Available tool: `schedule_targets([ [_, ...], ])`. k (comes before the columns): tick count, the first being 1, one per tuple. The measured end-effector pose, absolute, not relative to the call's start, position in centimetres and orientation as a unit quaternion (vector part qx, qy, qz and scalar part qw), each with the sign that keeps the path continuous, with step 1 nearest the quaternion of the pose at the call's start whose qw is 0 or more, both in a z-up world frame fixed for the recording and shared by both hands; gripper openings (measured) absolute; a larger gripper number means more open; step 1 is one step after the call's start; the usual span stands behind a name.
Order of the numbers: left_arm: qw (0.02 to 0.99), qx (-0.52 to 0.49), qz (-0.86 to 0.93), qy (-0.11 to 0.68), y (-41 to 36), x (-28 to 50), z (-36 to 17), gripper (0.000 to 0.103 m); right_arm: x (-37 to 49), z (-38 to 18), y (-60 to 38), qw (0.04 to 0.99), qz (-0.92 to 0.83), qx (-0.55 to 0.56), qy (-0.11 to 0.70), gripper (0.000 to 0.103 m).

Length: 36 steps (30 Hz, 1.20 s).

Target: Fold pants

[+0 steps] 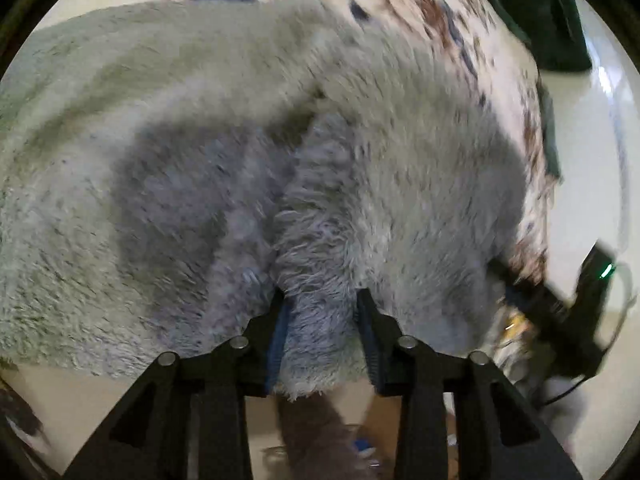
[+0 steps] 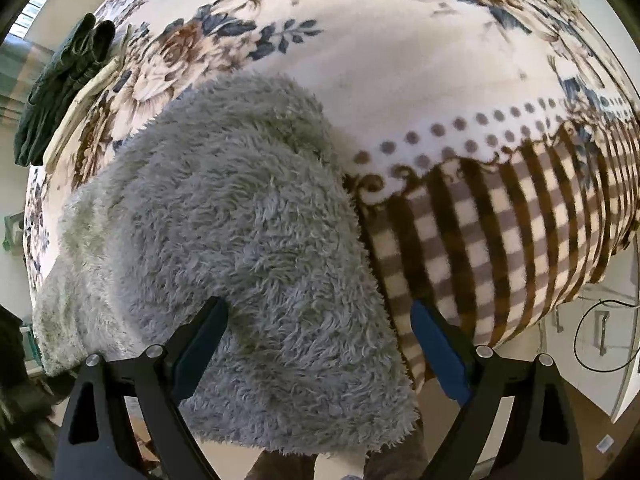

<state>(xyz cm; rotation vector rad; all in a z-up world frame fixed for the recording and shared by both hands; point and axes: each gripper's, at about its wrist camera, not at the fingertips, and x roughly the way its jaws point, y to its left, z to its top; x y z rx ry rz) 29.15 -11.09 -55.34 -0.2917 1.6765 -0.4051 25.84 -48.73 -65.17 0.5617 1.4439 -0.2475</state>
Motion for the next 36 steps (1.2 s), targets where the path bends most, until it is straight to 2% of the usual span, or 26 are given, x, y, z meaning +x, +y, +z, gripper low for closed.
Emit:
schedule_targets([
  [1,0.653,-0.115,-0.182,0.726,-11.5,28.8,-55.0,0.007,25.8,-65.3,-48.7,0.707,-0.113,0.253,0.651,0.095],
  [8,0.704,-0.120,-0.178,0.677,-9.4,29.3,-51.0,0.006,25.3,-65.8,-48.4,0.705,-0.115,0.266,0.648,0.095],
  [12,0.704,-0.111,-0.151,0.685,-7.3,30.3,-52.3,0.007,25.3,-65.8,-47.7,0.702,-0.106,0.269,0.651,0.094],
  [16,0.666,-0.174,-0.146,0.711,-6.4,30.5,-53.6,0.012,25.7,-66.0,-46.8,0.700,-0.099,0.247,0.662,0.095],
  [17,0.659,-0.202,-0.149,0.709,-5.9,30.6,-53.2,0.015,25.8,-65.9,-46.6,0.701,-0.098,0.241,0.664,0.094],
  [18,0.659,-0.218,-0.148,0.705,-5.7,30.7,-52.7,0.023,25.9,-65.8,-46.6,0.702,-0.096,0.237,0.664,0.094],
  [19,0.665,-0.236,-0.142,0.695,-5.1,30.9,-52.0,0.034,26.0,-65.8,-46.5,0.704,-0.095,0.235,0.664,0.095],
  [20,0.672,-0.252,-0.136,0.683,-4.5,31.1,-51.4,0.039,26.1,-65.7,-46.5,0.705,-0.093,0.232,0.664,0.095],
  [22,0.682,-0.280,-0.128,0.664,-3.7,31.6,-51.0,0.061,26.1,-65.7,-46.7,0.706,-0.091,0.232,0.663,0.095],
  [23,0.680,-0.290,-0.129,0.662,-3.9,31.9,-51.4,0.062,26.1,-65.7,-46.8,0.705,-0.091,0.235,0.663,0.095],
  [26,0.655,-0.293,-0.143,0.681,-5.3,32.5,-54.1,0.062,26.2,-65.8,-47.3,0.702,-0.093,0.245,0.662,0.095],
  [31,0.636,-0.230,-0.148,0.721,-8.3,32.6,-57.9,0.060,26.2,-66.0,-48.1,0.696,-0.096,0.257,0.663,0.095],
  [32,0.645,-0.221,-0.151,0.716,-8.7,32.5,-57.8,0.056,26.2,-66.1,-48.1,0.695,-0.097,0.257,0.664,0.095],
  [33,0.651,-0.216,-0.164,0.709,-9.0,32.3,-57.5,0.031,26.3,-66.1,-48.1,0.696,-0.096,0.256,0.665,0.095],
  [34,0.651,-0.217,-0.176,0.706,-9.1,32.1,-57.2,0.022,26.5,-66.1,-48.0,0.696,-0.096,0.254,0.665,0.095],
  [36,0.659,-0.223,-0.184,0.695,-8.9,31.6,-56.3,0.018,26.6,-66.1,-48.1,0.696,-0.094,0.250,0.666,0.095],
])
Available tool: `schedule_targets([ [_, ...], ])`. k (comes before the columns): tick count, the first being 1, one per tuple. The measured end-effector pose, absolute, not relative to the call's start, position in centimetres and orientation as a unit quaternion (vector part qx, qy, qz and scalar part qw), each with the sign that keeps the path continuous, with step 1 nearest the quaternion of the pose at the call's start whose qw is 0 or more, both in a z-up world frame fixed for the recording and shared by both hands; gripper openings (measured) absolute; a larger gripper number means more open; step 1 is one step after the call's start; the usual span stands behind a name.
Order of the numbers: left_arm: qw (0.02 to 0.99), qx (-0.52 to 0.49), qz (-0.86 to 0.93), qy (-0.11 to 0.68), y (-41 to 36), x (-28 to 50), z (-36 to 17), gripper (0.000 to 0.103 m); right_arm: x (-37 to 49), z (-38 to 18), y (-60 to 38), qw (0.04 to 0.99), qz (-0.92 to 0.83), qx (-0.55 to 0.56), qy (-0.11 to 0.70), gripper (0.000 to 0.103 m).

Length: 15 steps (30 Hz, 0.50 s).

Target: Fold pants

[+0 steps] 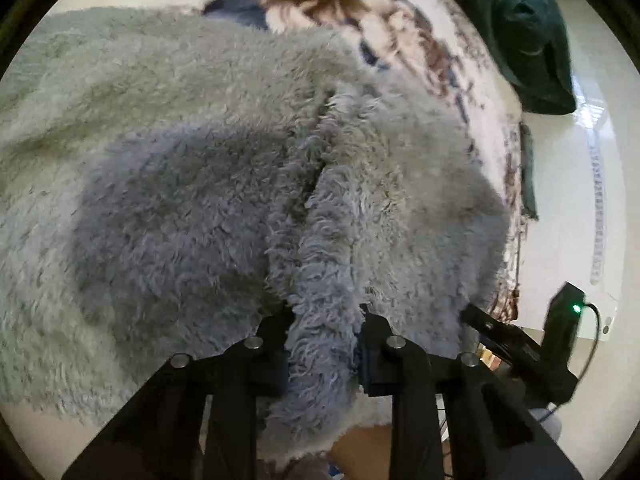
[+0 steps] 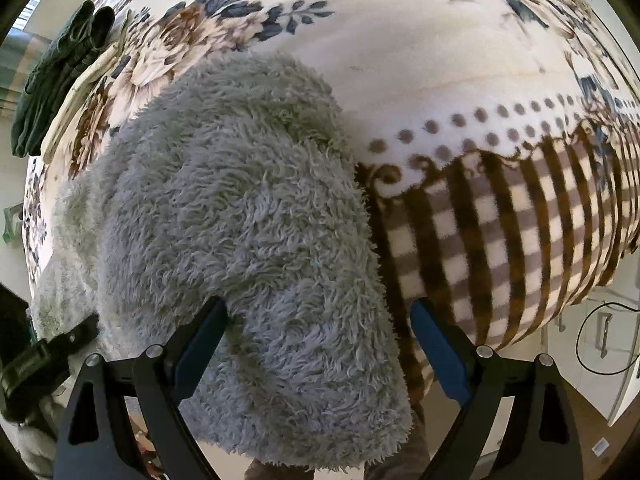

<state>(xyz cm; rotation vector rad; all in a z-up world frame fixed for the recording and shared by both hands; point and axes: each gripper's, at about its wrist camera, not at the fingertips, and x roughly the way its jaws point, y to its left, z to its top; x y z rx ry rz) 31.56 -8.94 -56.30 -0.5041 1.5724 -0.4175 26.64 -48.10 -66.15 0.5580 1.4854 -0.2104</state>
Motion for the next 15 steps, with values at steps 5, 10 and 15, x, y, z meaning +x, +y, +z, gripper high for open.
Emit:
schedule_targets([
  [5,0.668,-0.258,-0.175,0.676,-7.6,30.6,-54.1,0.012,27.3,-66.3,-47.7,0.692,-0.091,0.248,0.671,0.095],
  [10,0.651,-0.288,-0.156,0.685,-6.3,29.4,-54.4,0.012,28.2,-66.1,-46.6,0.695,-0.082,0.218,0.680,0.095],
  [15,0.634,-0.299,-0.116,0.704,-5.7,28.8,-57.8,0.013,29.2,-66.7,-45.5,0.692,-0.076,0.200,0.689,0.095],
])
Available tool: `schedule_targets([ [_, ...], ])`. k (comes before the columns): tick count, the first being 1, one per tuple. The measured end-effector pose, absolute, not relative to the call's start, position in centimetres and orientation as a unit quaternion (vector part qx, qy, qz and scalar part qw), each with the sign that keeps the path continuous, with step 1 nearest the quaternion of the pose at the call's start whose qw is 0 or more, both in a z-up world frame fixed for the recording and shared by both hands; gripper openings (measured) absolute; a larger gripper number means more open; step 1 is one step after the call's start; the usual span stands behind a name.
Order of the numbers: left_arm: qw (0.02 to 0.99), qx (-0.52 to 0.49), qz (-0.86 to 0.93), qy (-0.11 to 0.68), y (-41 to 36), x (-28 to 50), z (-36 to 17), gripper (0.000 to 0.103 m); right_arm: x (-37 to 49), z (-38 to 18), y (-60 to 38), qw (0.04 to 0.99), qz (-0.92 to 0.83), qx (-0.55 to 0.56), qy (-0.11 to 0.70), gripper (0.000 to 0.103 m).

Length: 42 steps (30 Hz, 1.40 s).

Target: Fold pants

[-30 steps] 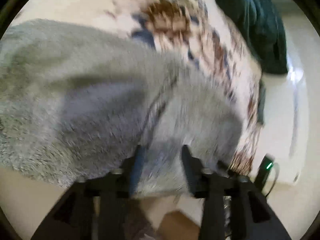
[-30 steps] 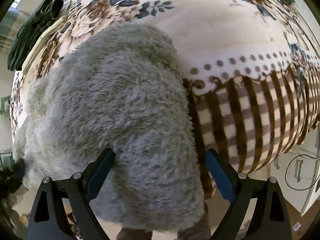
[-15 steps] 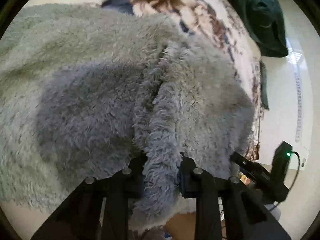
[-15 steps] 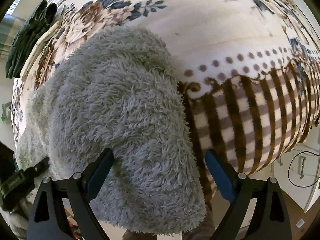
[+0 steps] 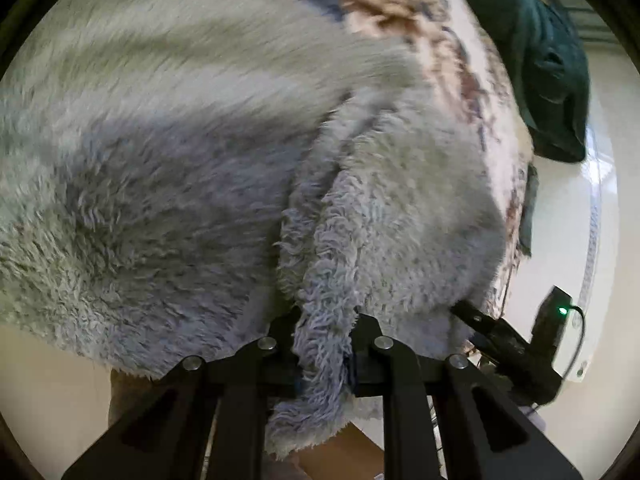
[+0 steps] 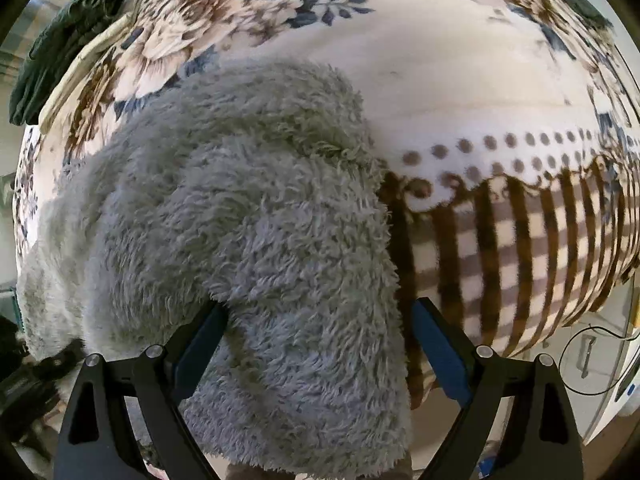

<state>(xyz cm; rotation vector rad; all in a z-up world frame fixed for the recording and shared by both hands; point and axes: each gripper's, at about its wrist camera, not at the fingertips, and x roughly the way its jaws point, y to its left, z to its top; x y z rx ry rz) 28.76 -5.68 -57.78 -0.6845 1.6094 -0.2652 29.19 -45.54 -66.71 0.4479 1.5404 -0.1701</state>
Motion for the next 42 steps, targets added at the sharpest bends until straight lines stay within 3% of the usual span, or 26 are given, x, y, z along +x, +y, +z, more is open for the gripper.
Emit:
schedule_targets([
  [6,0.652,-0.277,-0.102,0.699,-6.2,28.4,-57.1,0.026,30.5,-66.4,-43.1,0.703,-0.090,0.139,0.692,0.095],
  [7,0.658,-0.265,-0.094,0.699,-6.4,28.4,-56.7,0.038,30.7,-66.0,-42.4,0.709,-0.096,0.117,0.688,0.095],
  [11,0.703,-0.214,-0.065,0.675,-6.1,28.3,-54.4,0.060,31.0,-64.2,-39.8,0.734,-0.114,0.049,0.668,0.099],
  [13,0.725,-0.201,-0.056,0.656,-5.5,28.3,-53.0,0.084,31.1,-63.3,-38.4,0.743,-0.119,0.037,0.658,0.103],
  [15,0.734,-0.212,-0.046,0.644,-4.3,28.2,-52.5,0.091,31.0,-62.7,-37.2,0.747,-0.120,0.040,0.653,0.103],
  [21,0.734,-0.298,0.029,0.609,3.5,26.1,-52.1,0.091,30.6,-62.0,-35.2,0.744,-0.113,0.069,0.655,0.103],
  [26,0.729,-0.332,0.145,0.581,11.9,23.0,-54.9,0.091,32.1,-62.7,-32.0,0.731,-0.091,0.056,0.674,0.103],
  [38,0.703,-0.453,0.163,0.523,19.7,24.6,-59.7,0.090,34.4,-65.2,-26.5,0.710,-0.066,0.061,0.699,0.103],
  [39,0.717,-0.450,0.154,0.510,19.8,24.9,-59.7,0.081,34.4,-65.4,-26.4,0.709,-0.067,0.062,0.699,0.103],
  [40,0.726,-0.443,0.152,0.504,19.5,25.0,-59.6,0.062,34.5,-65.6,-26.3,0.709,-0.068,0.061,0.699,0.103],
  [41,0.734,-0.433,0.152,0.500,19.4,25.1,-59.3,0.054,34.5,-65.7,-26.2,0.709,-0.069,0.061,0.699,0.103],
  [42,0.742,-0.427,0.148,0.495,19.3,25.1,-58.9,0.040,34.5,-65.8,-26.2,0.709,-0.068,0.062,0.699,0.103],
])
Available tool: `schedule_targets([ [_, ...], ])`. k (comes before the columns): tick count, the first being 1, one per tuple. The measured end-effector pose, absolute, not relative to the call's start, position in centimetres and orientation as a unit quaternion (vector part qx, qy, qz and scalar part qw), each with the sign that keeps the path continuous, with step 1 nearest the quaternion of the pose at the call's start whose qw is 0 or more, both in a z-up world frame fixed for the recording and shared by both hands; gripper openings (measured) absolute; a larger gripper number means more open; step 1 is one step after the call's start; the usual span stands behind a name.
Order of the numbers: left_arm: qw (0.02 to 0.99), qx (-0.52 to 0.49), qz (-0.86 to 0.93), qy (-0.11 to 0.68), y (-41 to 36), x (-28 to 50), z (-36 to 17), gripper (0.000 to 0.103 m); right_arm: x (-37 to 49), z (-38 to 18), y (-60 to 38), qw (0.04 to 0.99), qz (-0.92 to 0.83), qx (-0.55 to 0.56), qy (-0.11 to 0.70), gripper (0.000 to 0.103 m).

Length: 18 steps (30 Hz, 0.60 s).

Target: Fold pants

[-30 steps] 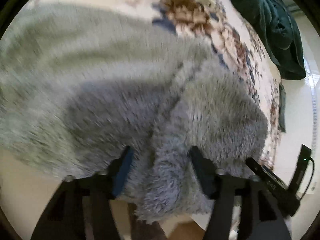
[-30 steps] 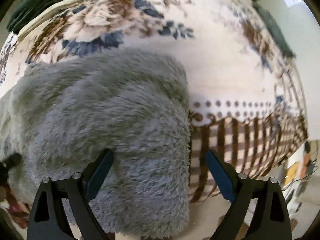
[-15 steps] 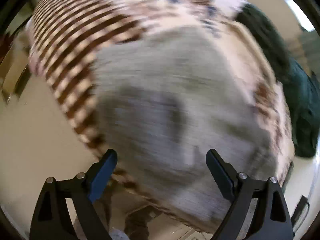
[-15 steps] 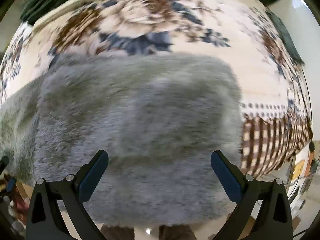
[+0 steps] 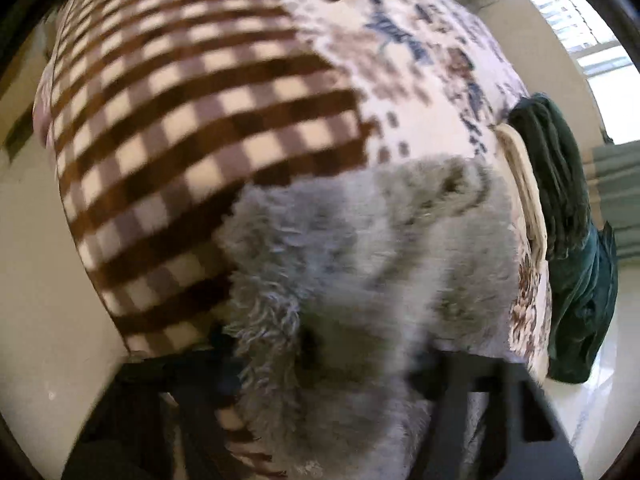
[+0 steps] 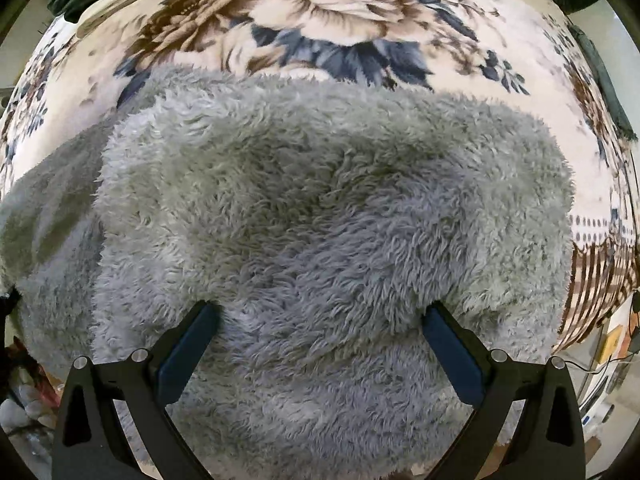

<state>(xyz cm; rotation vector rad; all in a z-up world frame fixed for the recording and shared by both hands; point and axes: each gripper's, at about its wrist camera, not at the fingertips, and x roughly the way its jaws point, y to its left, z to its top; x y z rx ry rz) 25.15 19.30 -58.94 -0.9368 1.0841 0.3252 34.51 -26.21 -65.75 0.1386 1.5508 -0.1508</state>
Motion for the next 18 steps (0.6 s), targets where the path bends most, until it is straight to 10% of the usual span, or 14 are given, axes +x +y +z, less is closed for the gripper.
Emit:
schedule_targets([
  [2,0.760,-0.422,0.132,0.477,18.9,25.2,-57.9,0.018,34.5,-65.7,-26.1,0.711,-0.062,0.058,0.698,0.103],
  [18,0.858,-0.286,-0.094,0.416,-1.6,24.5,-36.9,0.016,31.2,-59.1,-31.6,0.755,-0.007,0.032,0.655,0.103],
])
